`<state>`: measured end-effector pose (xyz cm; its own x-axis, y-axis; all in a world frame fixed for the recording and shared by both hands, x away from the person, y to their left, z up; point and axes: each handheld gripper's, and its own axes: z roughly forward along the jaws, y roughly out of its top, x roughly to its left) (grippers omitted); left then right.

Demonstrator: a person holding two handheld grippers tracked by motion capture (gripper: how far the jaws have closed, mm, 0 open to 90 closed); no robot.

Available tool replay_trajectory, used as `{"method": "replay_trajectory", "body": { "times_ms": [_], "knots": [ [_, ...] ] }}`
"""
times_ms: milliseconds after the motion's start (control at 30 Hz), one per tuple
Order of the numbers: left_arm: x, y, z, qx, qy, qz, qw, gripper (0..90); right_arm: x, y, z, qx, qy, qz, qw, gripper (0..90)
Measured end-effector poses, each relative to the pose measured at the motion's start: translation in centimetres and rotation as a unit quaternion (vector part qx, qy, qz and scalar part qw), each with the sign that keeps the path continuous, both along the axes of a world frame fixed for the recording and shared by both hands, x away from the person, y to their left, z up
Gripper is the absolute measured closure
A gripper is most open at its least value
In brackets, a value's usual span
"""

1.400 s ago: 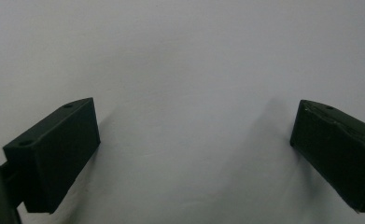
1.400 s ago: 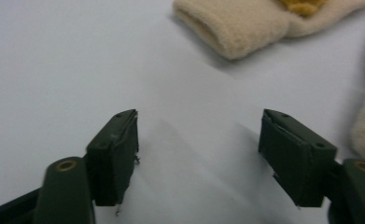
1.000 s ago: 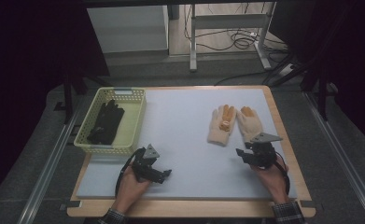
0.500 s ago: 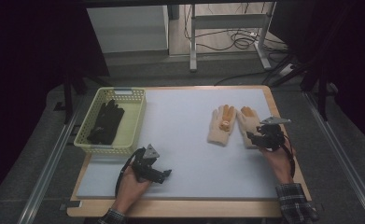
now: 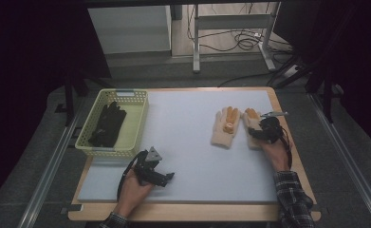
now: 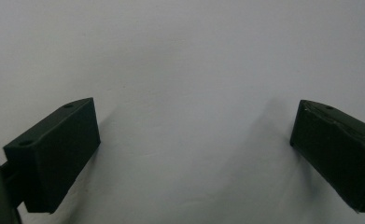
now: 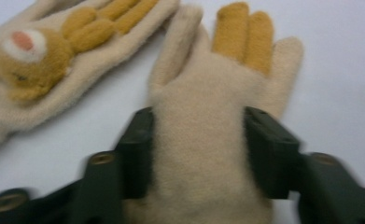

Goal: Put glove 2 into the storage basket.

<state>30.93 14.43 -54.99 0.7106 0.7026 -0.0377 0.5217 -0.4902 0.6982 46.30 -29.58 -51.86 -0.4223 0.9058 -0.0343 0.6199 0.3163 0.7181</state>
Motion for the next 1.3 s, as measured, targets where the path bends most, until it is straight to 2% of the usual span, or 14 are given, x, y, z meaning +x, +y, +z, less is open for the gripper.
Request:
{"method": "replay_trajectory", "body": {
  "times_ms": [100,233,333,467,633,767,933,1100,1300],
  "knots": [
    [0.0,0.0,0.0,0.000,0.000,0.000,1.0000,1.4,-0.4,0.1,0.2,-0.006,0.002,-0.011,0.9999,58.3],
    [0.0,0.0,0.0,0.000,0.000,0.000,1.0000,1.4,-1.1,-0.1,0.6,-0.009,-0.005,-0.015,0.9998,61.1],
    [0.0,0.0,0.0,0.000,0.000,0.000,1.0000,1.4,-1.9,-0.7,1.2,0.008,-0.013,-0.017,0.9997,61.3],
    [0.0,0.0,0.0,0.000,0.000,0.000,1.0000,1.4,-3.4,-1.2,3.0,0.025,-0.033,-0.014,0.9990,61.2],
    [0.0,0.0,0.0,0.000,0.000,0.000,1.0000,1.4,-5.4,-0.3,5.2,0.045,-0.051,0.010,0.9977,60.9],
    [0.0,0.0,0.0,0.000,0.000,0.000,1.0000,1.4,-7.3,2.1,6.6,0.055,-0.059,0.053,0.9953,60.7],
    [0.0,0.0,0.0,0.000,0.000,0.001,1.0000,1.4,-8.9,6.2,7.0,0.052,-0.063,0.111,0.9904,60.4],
    [0.0,0.0,0.0,0.001,-0.001,0.000,1.0000,1.4,-9.9,11.1,6.0,0.052,-0.048,0.171,0.9827,60.2],
    [0.0,0.0,0.0,0.001,-0.002,0.000,1.0000,1.4,-10.4,16.1,3.5,0.041,-0.024,0.215,0.9753,59.9]
  ]
}}
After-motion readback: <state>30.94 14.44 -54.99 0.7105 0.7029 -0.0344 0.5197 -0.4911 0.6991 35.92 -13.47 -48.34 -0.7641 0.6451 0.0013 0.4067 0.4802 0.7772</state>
